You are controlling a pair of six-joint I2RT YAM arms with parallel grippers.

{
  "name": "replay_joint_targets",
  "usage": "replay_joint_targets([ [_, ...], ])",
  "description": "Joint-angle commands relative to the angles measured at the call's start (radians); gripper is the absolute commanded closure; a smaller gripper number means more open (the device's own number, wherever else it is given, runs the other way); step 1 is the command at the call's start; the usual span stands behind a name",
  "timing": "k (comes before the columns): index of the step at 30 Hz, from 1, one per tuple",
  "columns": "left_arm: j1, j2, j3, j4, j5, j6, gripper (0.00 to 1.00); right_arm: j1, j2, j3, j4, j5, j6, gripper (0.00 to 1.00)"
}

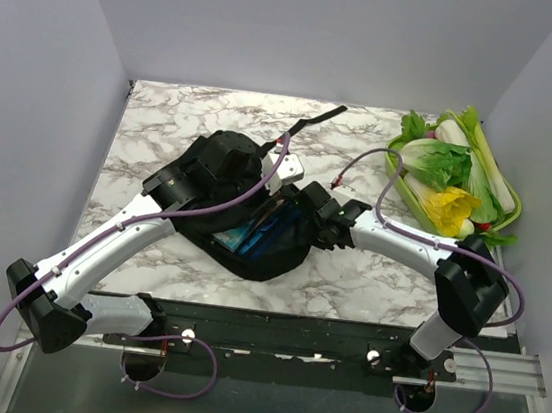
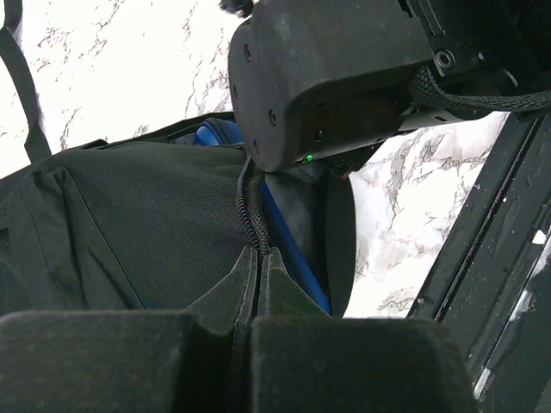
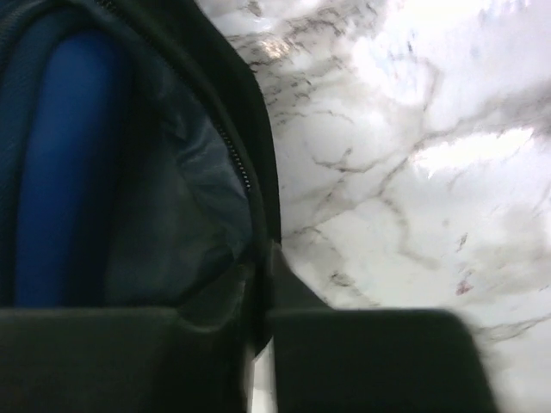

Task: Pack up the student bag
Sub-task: Place the stationery in the student bag, then adjust the student bag at the center of the board.

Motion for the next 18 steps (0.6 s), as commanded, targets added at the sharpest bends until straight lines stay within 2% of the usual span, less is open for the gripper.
replay_joint_targets([
  [1, -0.01, -0.026, 0.023, 0.035, 0.005, -0.001, 1.0, -0.003, -0.028, -0.047, 0.045, 0.049, 0.023, 0.99],
  [7, -0.009, -0.027, -0.007, 0.047, -0.014, -0.007, 1.0, 0.019, -0.232, 0.056, 0.098, 0.098, -0.175, 1.0],
  [11, -0.01, -0.023, -0.02, 0.062, -0.037, -0.028, 1.0, 0.029, -0.267, 0.009, 0.15, 0.04, -0.196, 0.99],
  [18, -0.01, 0.001, -0.02, 0.069, -0.09, -0.071, 0.98, 0.04, -0.23, -0.119, 0.164, -0.049, -0.109, 0.96],
])
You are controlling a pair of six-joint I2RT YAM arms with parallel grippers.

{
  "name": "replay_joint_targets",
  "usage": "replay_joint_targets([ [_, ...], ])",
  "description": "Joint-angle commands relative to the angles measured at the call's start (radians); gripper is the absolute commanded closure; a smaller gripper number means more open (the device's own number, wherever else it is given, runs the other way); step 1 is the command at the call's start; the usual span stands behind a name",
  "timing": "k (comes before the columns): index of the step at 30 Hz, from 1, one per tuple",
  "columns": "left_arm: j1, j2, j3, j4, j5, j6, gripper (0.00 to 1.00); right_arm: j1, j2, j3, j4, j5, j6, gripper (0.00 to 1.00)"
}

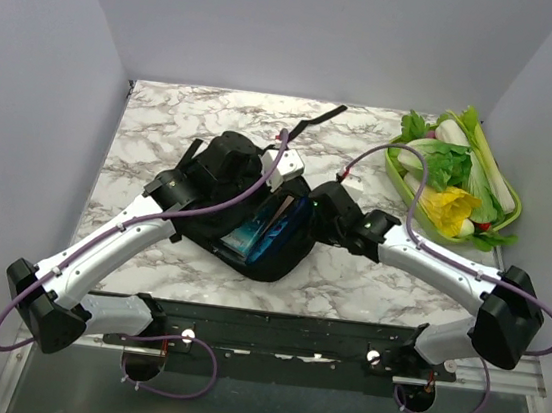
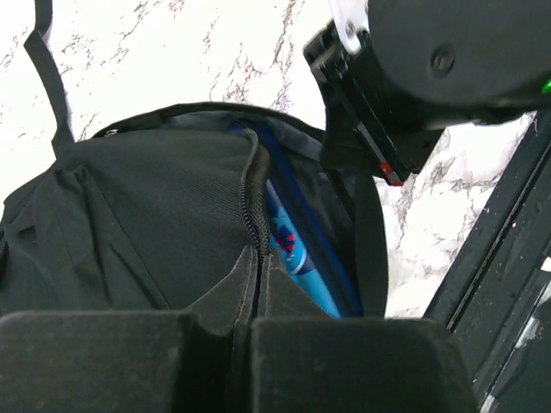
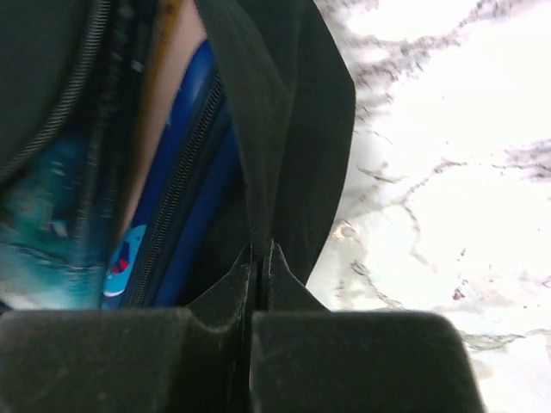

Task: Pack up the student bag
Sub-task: Adjust the student bag at the center of the board.

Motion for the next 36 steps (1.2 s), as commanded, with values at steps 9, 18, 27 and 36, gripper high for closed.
replay_joint_targets([
  [9, -0.011, 0.135, 0.163, -0.105, 0.089, -0.08, 0.67, 0.031, -0.124, -0.115, 0.055, 0.031, 0.007, 0.42],
  [18, 0.021, 0.125, 0.289, -0.244, 0.192, 0.018, 0.14, 0.313, -0.323, -0.144, 0.045, 0.323, -0.093, 0.39],
  [27, 0.413, -0.06, 0.052, -0.323, 0.311, 0.301, 0.11, 0.569, -0.07, 0.139, 0.086, 0.429, -0.387, 0.45],
  [36, 0.788, -0.045, -0.185, -0.335, 0.452, 0.644, 0.14, 0.448, 0.18, 0.264, 0.291, 0.058, -0.566, 0.47],
])
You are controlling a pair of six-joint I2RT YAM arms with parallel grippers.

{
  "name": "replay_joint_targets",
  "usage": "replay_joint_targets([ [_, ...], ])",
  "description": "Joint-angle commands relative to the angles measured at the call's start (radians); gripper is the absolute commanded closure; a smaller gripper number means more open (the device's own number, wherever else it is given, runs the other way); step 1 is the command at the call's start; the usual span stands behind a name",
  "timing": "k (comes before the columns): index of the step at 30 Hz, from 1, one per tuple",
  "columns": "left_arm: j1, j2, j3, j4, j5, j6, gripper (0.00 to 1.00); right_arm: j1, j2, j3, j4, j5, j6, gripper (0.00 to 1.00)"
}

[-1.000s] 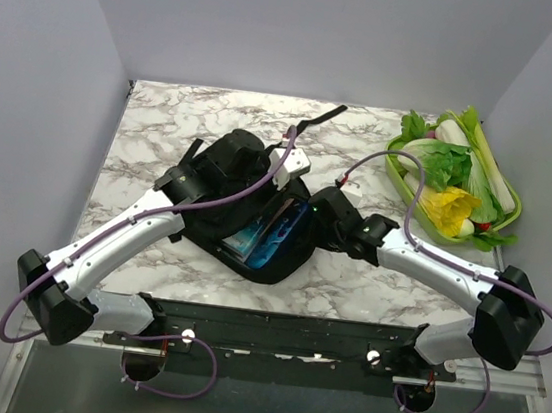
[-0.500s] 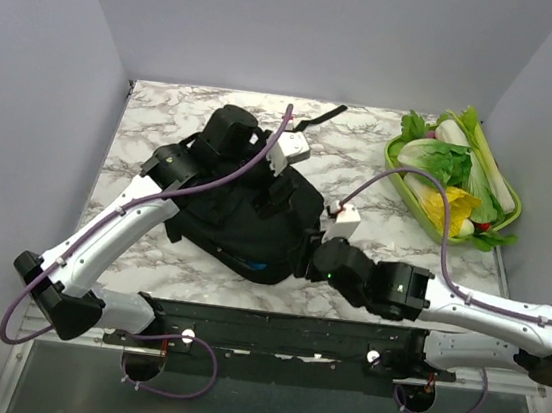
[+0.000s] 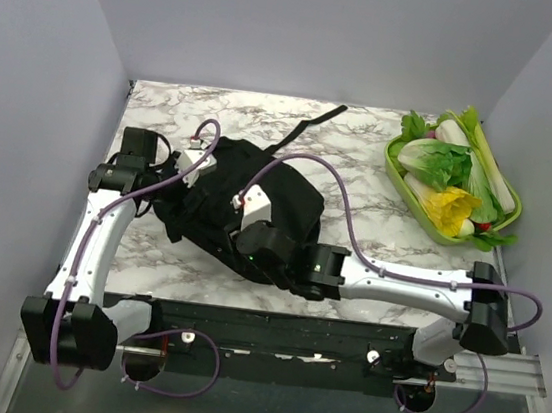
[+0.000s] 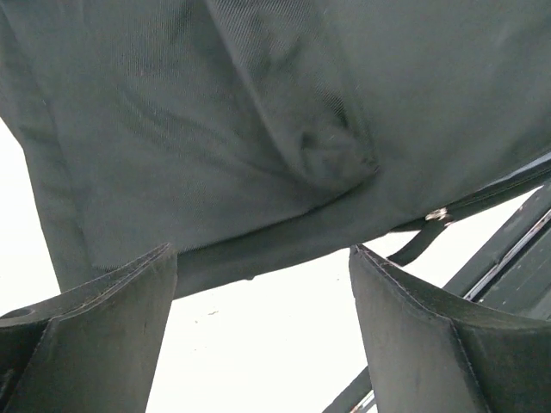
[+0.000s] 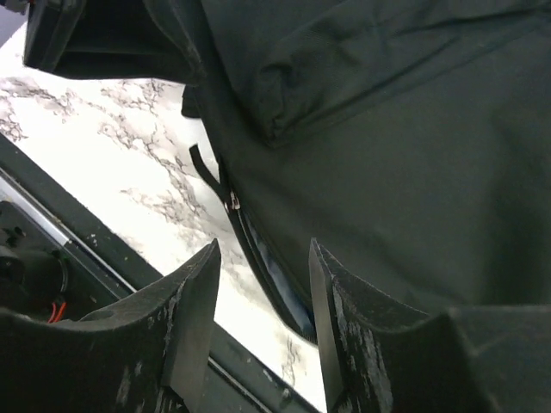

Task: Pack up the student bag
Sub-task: Adjust the student bag at the center of the board.

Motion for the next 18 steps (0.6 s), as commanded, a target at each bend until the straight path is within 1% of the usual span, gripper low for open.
replay_joint_targets([
  [1, 0.132, 0.071, -0.006, -0.044, 0.155, 0.199, 0.16, -0.093, 0.101, 0.073, 0.104, -0.256, -0.081, 0.47],
  [3, 0.151, 0.095, 0.0, -0.079, 0.195, 0.239, 0.19, -0.114, 0.138, 0.097, 0.106, -0.357, -0.073, 0.48],
  [4, 0.156, 0.106, -0.009, -0.085, 0.2, 0.257, 0.21, -0.13, 0.153, 0.103, 0.106, -0.387, -0.07, 0.48],
  [6, 0.16, 0.103, -0.033, -0.07, 0.198, 0.286, 0.22, -0.14, 0.192, 0.117, 0.109, -0.449, -0.056, 0.48],
  [9, 0.16, 0.08, -0.096, -0.01, 0.188, 0.288, 0.23, -0.144, 0.23, 0.118, 0.136, -0.477, -0.064, 0.48],
  [12, 0.162, 0.074, -0.144, 0.053, 0.191, 0.268, 0.28, -0.15, 0.265, 0.14, 0.136, -0.496, -0.062, 0.49],
  [13, 0.162, 0.074, -0.161, 0.065, 0.189, 0.256, 0.32, -0.15, 0.267, 0.141, 0.136, -0.506, -0.061, 0.5],
  [14, 0.16, 0.074, -0.17, 0.091, 0.183, 0.25, 0.34, -0.15, 0.27, 0.14, 0.14, -0.514, -0.058, 0.5],
  [18, 0.16, 0.072, -0.21, 0.131, 0.168, 0.236, 0.36, -0.152, 0.284, 0.141, 0.164, -0.543, -0.079, 0.5],
])
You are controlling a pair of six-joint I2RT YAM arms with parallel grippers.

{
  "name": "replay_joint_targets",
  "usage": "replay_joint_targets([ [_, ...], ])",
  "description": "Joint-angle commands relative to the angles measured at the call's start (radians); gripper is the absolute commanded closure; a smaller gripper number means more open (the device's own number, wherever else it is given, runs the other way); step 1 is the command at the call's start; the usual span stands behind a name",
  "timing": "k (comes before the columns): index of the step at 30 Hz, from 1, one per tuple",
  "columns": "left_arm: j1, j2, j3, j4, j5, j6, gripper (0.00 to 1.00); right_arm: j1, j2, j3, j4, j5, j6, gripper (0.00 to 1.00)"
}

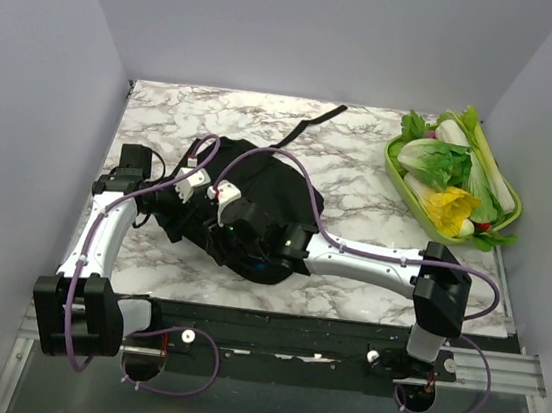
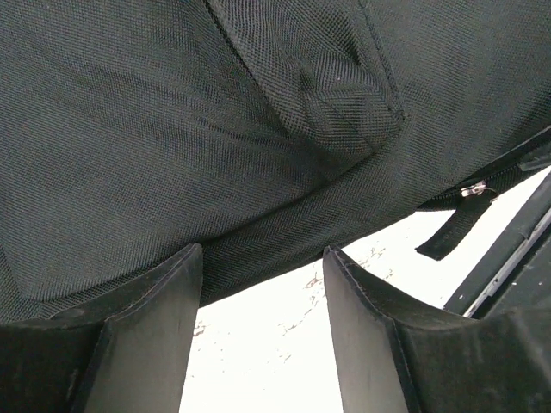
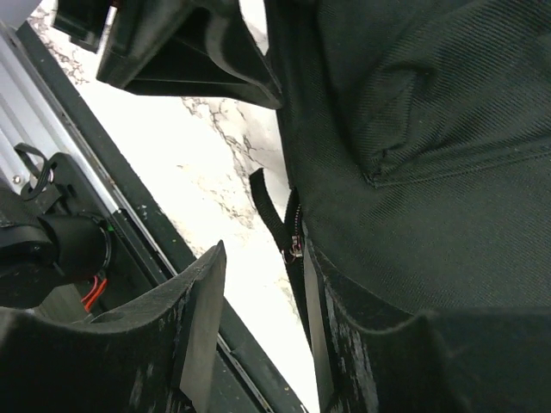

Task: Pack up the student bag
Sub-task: Adjust the student bag at the center of the board.

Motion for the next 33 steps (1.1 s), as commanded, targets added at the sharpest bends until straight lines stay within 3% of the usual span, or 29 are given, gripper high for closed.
replay_joint_targets([
  [1, 0.004, -0.016, -0.042, 0.084, 0.035, 0.005, 0.37, 0.002, 0.031, 0.042, 0.047, -0.076, -0.037, 0.5],
  [11, 0.006, -0.033, -0.016, 0.095, 0.069, -0.047, 0.4, 0.005, 0.091, 0.084, 0.03, -0.077, -0.143, 0.41],
  [17, 0.003, -0.025, -0.005, 0.097, 0.082, -0.059, 0.43, 0.008, 0.093, 0.098, 0.004, 0.038, -0.158, 0.4],
  [20, 0.004, -0.031, 0.003, 0.103, 0.088, -0.088, 0.46, -0.02, 0.015, 0.076, -0.01, 0.117, -0.132, 0.4],
  [26, 0.006, -0.033, 0.124, 0.086, 0.153, -0.194, 0.46, -0.318, -0.194, -0.088, -0.028, 0.214, -0.003, 0.36],
  [28, 0.001, -0.018, 0.188, 0.083, 0.194, -0.249, 0.45, -0.401, -0.19, -0.093, -0.1, 0.328, 0.006, 0.35],
  [33, -0.1, 0.015, 0.23, 0.135, 0.133, -0.341, 0.45, -0.518, -0.101, -0.109, -0.18, 0.265, 0.069, 0.34],
])
